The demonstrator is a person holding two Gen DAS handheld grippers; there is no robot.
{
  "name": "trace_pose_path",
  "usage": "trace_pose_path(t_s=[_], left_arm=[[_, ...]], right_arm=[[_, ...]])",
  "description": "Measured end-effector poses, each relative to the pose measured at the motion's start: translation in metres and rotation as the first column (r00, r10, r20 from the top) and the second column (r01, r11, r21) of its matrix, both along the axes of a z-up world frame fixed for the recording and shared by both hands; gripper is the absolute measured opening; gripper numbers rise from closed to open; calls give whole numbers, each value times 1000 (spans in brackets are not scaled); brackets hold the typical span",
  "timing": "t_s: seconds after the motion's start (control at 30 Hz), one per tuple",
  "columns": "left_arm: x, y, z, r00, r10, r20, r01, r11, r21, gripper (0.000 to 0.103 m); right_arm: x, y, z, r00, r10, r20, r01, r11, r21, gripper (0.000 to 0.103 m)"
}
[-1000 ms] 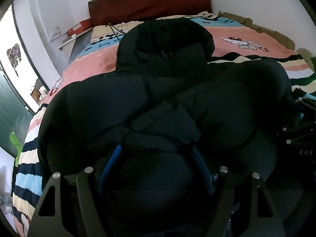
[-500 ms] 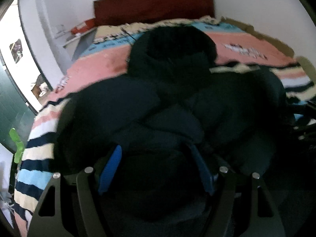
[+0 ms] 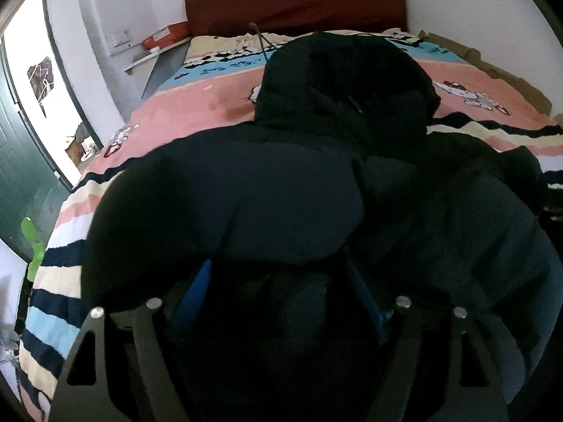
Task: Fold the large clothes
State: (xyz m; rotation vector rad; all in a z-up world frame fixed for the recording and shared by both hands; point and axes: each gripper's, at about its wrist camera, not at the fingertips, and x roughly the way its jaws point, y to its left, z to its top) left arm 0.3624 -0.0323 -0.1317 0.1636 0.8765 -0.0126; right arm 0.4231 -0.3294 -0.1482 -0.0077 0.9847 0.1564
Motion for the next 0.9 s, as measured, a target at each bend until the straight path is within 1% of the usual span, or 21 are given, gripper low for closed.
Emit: trace_pose_path(t_s=[0.1,0.17,0.3,0.43,0.53,0.6,0.73,0.9], left_arm=[[3,3,-1,1000,0,-25,0,1000,-19,77],[1,6,5,999,10,-38,-11,1000,-28,77],[-20,14,24,999,45,-18,-46,998,-53,77],[-49,16,47,998,56,7,-55,998,-43,77],[-74,15,60,999,46,12,-46,998,-32,77],[-90,16,66,999,45,14,-45,999,-28,77],[-122,26,80,998,56,14,-55,998,-37,77],[-139,42,96,998,55,5,-55,998,15,77]], right_arm=[[-3,-4,-3,1000,-15,-9,16,1000,20,90],[-7,-5,4,999,-28,-16,28,1000,12,90],[-35,-7,22,999,-33,23,33,999,16,90],[-71,-10,40,999,-34,29,33,999,13,90],[-99,-10,51,999,-45,31,45,999,-7,90],[-120,-9,59,998,-59,38,59,998,-1,90],[-159,-5,77,995,-71,71,72,997,-11,91],[-190,-1,98,992,-47,120,54,997,-58,92]])
